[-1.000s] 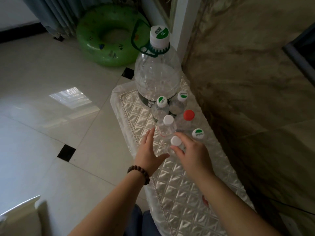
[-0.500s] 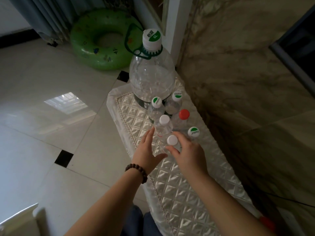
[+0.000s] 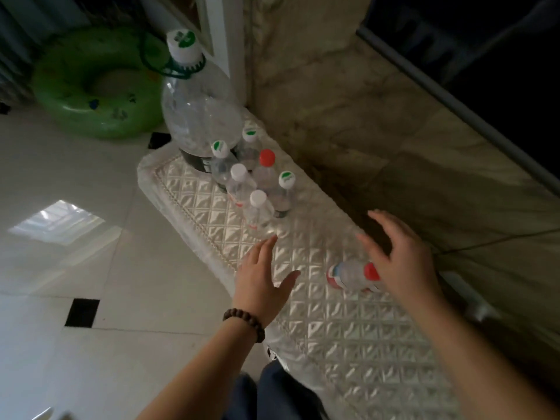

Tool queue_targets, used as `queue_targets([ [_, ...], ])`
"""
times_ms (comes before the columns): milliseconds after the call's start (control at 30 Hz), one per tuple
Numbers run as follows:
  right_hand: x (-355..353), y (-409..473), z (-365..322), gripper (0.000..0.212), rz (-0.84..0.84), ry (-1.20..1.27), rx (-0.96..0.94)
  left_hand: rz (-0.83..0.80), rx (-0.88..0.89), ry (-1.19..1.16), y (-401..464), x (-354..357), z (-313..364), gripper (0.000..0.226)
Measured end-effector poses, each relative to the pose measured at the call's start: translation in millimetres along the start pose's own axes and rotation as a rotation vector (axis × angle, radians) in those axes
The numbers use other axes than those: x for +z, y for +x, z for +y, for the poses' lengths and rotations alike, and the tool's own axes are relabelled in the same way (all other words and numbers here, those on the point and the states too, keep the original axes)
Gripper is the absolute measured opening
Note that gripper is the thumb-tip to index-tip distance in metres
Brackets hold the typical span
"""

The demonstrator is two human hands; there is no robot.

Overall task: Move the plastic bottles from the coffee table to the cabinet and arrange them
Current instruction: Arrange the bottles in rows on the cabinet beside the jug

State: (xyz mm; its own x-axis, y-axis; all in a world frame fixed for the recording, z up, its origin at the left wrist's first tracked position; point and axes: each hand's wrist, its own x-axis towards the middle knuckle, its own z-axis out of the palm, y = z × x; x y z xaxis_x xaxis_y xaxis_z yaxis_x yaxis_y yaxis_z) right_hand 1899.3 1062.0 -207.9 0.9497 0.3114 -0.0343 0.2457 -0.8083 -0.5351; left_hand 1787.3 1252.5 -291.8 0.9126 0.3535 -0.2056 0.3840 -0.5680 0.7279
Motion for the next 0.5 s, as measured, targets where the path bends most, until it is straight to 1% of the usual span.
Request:
queue_targets([
  [133, -36, -40, 45, 0.050, 0.048, -0.038, 0.164, -0.101, 0.102, 0.034, -14, 30, 35, 0.081],
  [233, -46, -61, 67, 0.060, -0.011, -0.038, 0.251, -0.154, 0.120, 0.048, -16, 55, 57, 0.087],
  [300, -45, -67, 79, 0.067, -0.057, -0.021, 0.295, -0.180, 0.099, 0.029, -13, 70, 68, 0.095],
  [400, -35, -66, 91, 0.076, -0.101, 0.020, 0.332, -0.203, 0.003, -0.042, -5, 91, 79, 0.109],
  [500, -23, -59, 94, 0.083, -0.180, 0.057, 0.338, -0.201, -0.042, -0.069, -1, 108, 84, 0.110],
])
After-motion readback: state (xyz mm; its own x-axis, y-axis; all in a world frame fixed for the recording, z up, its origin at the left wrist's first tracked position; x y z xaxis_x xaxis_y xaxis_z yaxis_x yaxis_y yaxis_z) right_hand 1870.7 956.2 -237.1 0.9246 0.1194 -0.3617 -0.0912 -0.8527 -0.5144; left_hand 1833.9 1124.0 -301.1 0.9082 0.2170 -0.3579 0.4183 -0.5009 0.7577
